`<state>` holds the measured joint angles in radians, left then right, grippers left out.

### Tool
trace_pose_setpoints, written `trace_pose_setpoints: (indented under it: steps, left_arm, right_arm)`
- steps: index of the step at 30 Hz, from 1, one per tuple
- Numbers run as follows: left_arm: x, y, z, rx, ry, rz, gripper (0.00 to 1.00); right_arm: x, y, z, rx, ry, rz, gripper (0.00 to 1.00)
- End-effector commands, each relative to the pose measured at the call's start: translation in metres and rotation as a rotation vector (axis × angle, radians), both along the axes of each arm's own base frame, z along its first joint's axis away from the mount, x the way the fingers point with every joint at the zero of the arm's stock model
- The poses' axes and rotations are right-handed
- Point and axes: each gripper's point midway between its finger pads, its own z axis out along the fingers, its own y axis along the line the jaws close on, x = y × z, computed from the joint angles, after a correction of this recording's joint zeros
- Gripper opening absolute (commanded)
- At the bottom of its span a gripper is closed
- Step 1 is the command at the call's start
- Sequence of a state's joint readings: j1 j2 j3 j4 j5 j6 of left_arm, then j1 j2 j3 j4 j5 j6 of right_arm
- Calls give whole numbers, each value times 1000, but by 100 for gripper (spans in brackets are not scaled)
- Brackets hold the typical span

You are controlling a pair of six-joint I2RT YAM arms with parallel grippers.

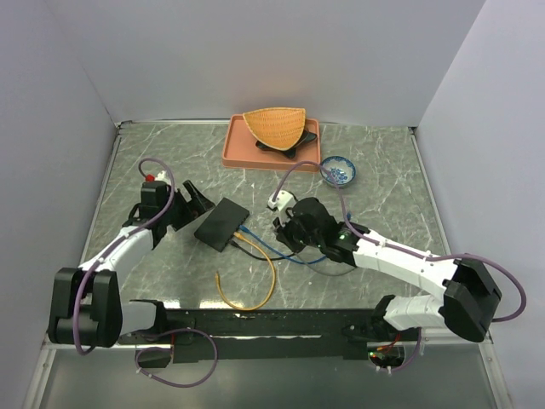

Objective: Insert the plug into the switch port

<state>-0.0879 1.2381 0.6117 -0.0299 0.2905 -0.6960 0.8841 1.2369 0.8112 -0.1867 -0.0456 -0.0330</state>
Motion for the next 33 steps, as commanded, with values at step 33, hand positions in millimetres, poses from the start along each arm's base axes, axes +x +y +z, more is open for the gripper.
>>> trace_pose_setpoints:
  steps: [33]
  left_arm:
    - [48, -24, -24, -29, -63, -165, 98]
  right_arm:
    - [90, 55, -71, -379, 111, 254, 0]
